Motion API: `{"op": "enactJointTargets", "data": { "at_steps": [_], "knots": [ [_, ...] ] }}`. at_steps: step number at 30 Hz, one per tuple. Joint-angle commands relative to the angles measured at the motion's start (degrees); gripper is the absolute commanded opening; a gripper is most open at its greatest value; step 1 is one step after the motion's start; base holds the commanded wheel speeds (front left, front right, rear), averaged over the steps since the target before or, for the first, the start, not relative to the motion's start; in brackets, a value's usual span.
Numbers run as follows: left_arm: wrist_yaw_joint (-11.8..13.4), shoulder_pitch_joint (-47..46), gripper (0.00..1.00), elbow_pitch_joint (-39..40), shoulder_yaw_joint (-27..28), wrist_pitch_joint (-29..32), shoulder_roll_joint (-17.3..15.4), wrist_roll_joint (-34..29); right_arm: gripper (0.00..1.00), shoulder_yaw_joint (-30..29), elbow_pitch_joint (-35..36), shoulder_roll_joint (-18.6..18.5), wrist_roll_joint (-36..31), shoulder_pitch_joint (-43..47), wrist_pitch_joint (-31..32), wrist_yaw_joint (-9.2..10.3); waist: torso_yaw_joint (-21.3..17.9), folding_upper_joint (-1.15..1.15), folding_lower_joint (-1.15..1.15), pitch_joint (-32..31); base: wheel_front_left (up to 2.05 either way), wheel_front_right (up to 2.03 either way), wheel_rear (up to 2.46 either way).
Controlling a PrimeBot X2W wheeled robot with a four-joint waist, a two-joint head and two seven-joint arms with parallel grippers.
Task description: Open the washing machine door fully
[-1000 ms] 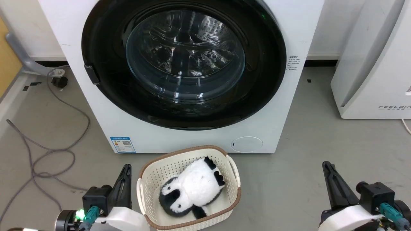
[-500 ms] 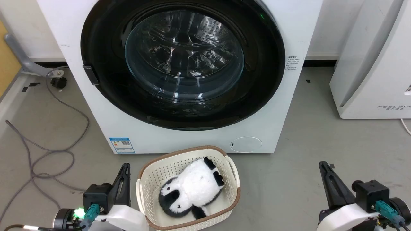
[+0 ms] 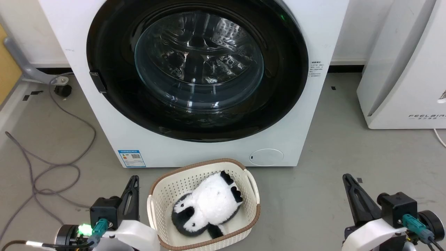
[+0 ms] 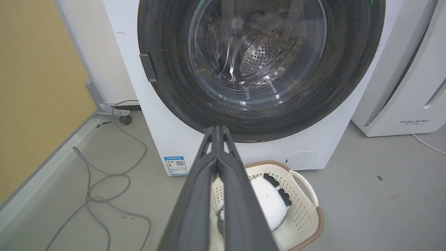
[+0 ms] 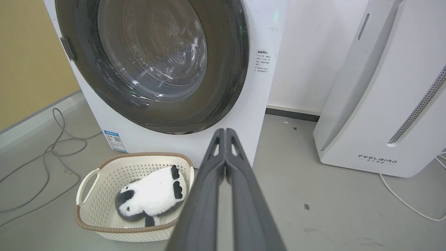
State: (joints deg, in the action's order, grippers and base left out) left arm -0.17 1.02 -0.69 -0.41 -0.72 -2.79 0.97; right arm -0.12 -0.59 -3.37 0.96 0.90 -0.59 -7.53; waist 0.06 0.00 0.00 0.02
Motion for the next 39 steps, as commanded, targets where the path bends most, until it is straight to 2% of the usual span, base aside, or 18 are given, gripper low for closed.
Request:
{"op": "enactJointTargets", "data": {
  "at_steps": [1,30,31,39],
  "knots": [
    [0.10,-0.95,0.00,0.41,0.33,0.29,-0.09,-0.60,0.00,0.08,0.45,0.40,-0.50,-0.83,0.16,0.04,-0.01,0.00,0.00,0.00,0.00,0.00,0.00],
    [0.17,-1.02,0.00,0.69,0.41,0.72,-0.09,-0.97,0.00,0.12,0.59,0.49,-0.96,-0.90,0.59,0.04,-0.06,0.00,0.00,-0.02,0.00,0.00,0.00],
    [0.00,-0.11,1.00,0.45,0.39,0.69,0.00,-0.80,1.00,0.09,0.33,0.18,-0.47,-0.04,0.54,-0.01,-0.06,0.00,0.00,-0.02,0.00,0.00,0.00],
    [0.20,-0.14,1.00,0.08,0.02,0.08,0.00,-0.46,1.00,-0.14,0.18,0.19,-0.16,0.06,-0.07,-0.01,-0.07,0.00,0.00,0.01,0.00,0.00,0.00]
  ]
}}
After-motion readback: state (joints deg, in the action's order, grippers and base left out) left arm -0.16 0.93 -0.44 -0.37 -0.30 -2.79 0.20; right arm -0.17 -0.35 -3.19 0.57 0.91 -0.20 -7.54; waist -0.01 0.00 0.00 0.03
